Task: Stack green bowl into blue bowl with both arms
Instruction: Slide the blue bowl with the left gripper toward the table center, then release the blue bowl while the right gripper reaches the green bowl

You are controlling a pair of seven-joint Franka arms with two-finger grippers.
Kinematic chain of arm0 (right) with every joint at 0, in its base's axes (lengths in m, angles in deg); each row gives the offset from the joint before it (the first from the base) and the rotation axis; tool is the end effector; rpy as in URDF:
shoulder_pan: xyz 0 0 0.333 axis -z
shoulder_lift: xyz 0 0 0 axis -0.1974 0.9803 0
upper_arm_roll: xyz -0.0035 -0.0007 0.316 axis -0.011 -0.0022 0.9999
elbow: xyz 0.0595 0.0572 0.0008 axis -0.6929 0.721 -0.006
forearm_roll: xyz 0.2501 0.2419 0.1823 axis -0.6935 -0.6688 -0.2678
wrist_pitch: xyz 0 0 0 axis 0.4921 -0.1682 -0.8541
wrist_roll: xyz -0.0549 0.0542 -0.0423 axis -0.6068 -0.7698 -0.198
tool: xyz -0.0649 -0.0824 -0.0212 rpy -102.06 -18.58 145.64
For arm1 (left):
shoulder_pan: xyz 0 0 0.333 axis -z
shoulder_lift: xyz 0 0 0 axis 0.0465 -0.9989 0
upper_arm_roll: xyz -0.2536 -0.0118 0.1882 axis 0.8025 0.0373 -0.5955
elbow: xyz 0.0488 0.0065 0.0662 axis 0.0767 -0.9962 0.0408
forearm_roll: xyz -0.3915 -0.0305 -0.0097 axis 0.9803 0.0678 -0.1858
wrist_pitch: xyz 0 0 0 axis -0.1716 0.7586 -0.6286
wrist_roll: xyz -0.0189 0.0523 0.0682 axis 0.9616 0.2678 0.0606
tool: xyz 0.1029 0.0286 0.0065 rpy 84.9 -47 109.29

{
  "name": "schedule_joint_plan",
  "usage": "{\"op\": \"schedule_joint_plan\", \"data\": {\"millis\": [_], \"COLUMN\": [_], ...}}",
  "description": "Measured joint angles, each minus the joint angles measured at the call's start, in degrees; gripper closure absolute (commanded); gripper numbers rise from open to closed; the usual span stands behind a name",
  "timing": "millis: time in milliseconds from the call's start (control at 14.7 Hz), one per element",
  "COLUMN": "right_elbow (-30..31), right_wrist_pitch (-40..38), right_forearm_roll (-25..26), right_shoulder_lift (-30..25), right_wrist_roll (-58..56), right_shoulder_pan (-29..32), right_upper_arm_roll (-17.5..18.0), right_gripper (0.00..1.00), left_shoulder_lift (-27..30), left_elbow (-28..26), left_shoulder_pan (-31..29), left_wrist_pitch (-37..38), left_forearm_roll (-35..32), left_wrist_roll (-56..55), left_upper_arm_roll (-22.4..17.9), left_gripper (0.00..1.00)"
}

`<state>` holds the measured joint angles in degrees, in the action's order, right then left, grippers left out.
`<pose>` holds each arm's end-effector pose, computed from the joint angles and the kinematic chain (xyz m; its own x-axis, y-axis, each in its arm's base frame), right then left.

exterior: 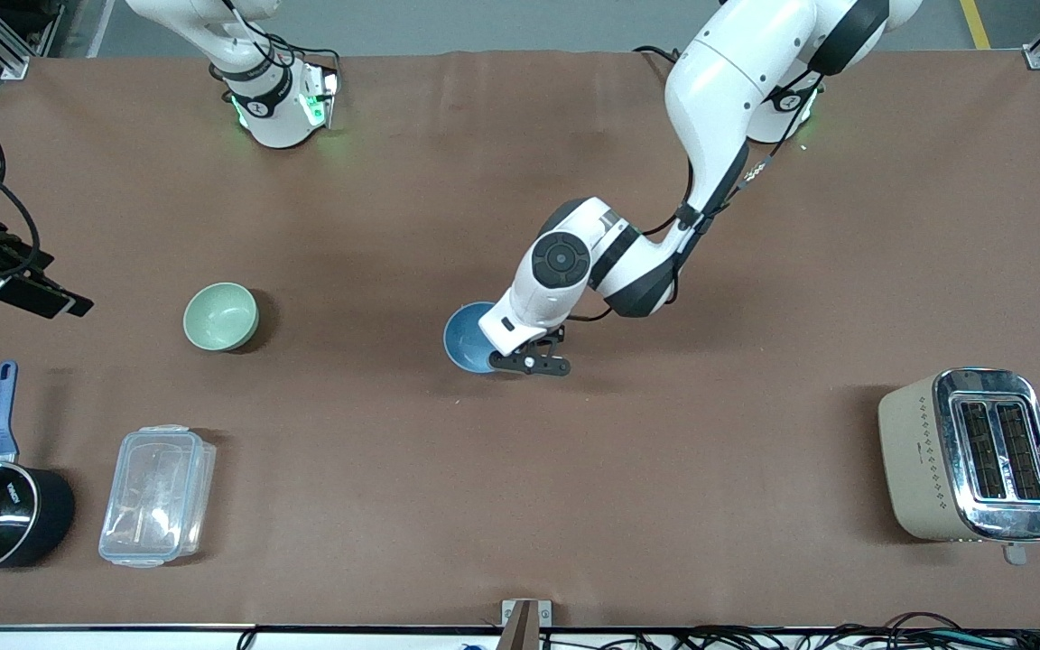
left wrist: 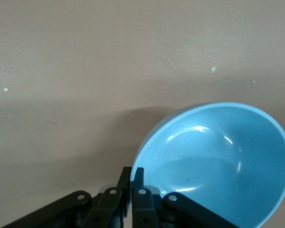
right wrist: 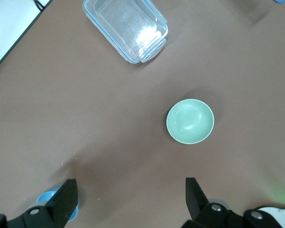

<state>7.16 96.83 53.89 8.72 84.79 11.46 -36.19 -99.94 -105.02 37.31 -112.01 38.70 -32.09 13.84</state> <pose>0.5945 -0.0194 0.6064 0.7638 -0.6352 -0.1146 -0.6450 -0.7581 -0.0966 0.5419 -0.5093 0.2424 0.9956 -0.0909 -0.0208 -0.0858 -0.9804 0.1775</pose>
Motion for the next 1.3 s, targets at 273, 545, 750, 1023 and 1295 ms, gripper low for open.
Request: {"op": "schedule_joint_plan", "data": {"millis": [273, 545, 750, 1023, 1295], "right_elbow": [-0.7, -1.0, 1.8, 18.2, 36.3], "right_wrist_pitch": [0.3, 0.5, 4.1, 20.8, 41.5], "right_forearm_roll": [0.9, 5.0, 8.5, 10.0, 10.8], "right_shoulder_lift": [0.0, 0.0, 0.4, 1.6, 1.6], "right_wrist_roll": [-3.7, -13.8, -15.8, -20.5, -31.1], "right_shoulder_pan": [-0.8, -2.4, -4.9, -4.9, 0.0], "right_upper_arm_roll": [0.1, 0.2, 0.3, -0.1, -0.8], "right_gripper": [0.0, 0.0, 0.0, 0.0, 0.0], "left_shoulder_lift": [-0.1, -1.3, -1.0, 7.3, 20.9], "left_elbow": [0.0, 0.0, 1.0, 4.0, 4.3], "left_shoulder_pan": [-2.8, -3.7, -3.8, -8.0, -19.8], "left_wrist_pitch": [1.9, 2.4, 2.6, 11.3, 25.6], "left_forearm_roll": [0.0, 0.0, 0.0, 0.0, 0.0], "left_wrist_roll": [0.0, 0.0, 0.0, 0.3, 10.6], "left_upper_arm_roll": [-0.1, -0.1, -0.1, -1.4, -1.6], "left_gripper": [0.88, 0.0, 0.0, 0.0, 0.0]}}
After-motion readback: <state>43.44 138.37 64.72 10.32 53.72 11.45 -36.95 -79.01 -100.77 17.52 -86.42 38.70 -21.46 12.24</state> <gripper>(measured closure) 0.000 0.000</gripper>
